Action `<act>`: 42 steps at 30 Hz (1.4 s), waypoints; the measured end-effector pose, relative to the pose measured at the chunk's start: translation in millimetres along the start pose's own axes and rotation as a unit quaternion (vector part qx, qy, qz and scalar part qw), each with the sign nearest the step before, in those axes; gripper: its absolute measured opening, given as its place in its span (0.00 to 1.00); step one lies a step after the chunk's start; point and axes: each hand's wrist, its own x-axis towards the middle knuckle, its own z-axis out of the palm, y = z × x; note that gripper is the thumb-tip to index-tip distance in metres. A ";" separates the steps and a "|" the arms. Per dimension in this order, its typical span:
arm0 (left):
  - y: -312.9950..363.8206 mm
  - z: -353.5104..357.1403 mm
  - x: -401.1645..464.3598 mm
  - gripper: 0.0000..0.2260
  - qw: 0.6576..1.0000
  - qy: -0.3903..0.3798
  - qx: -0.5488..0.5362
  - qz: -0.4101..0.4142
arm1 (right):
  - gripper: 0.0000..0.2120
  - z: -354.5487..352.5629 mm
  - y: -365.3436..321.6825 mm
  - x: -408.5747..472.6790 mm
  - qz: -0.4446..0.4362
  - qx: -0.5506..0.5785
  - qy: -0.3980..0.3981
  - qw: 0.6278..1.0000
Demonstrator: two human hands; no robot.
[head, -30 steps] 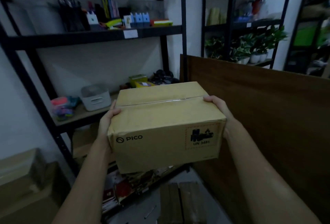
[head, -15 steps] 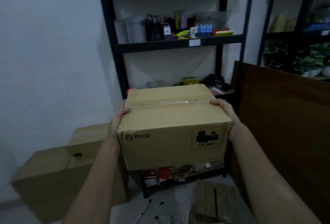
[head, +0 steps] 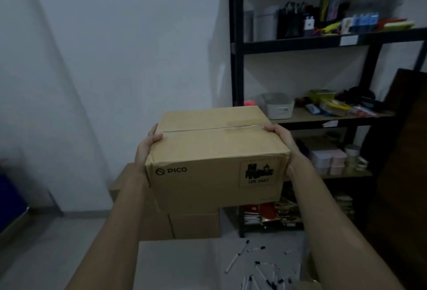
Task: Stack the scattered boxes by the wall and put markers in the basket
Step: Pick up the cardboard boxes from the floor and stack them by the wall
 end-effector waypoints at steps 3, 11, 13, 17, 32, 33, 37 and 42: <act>23.5 -56.3 2.3 0.25 0.999 0.041 0.019 0.000 | 0.34 47.1 25.4 18.4 0.010 0.001 -0.022 1.000; 56.1 -170.2 27.9 0.24 0.995 0.095 0.008 0.021 | 0.24 155.8 79.7 89.1 0.036 -0.002 -0.051 0.998; 57.8 -188.9 41.1 0.23 0.995 0.096 0.003 0.025 | 0.23 173.6 85.7 111.2 0.038 -0.008 -0.051 0.998; 62.4 -236.1 85.1 0.23 0.995 0.093 0.000 0.038 | 0.27 212.1 99.7 173.3 0.046 -0.028 -0.061 0.997; 98.2 -392.0 269.3 0.24 0.995 0.098 -0.009 0.028 | 0.20 352.5 134.7 383.5 0.085 -0.029 -0.107 0.990; 93.9 -406.7 282.4 0.24 0.994 0.104 -0.013 0.018 | 0.20 358.5 142.1 396.8 0.088 -0.030 -0.100 0.991; 73.7 -465.3 334.8 0.23 0.994 0.105 -0.021 -0.009 | 0.20 383.6 177.5 451.0 0.107 -0.044 -0.066 0.991; 50.4 -547.6 405.4 0.25 0.991 0.112 -0.005 -0.067 | 0.19 414.4 232.8 516.2 0.113 -0.028 -0.015 0.993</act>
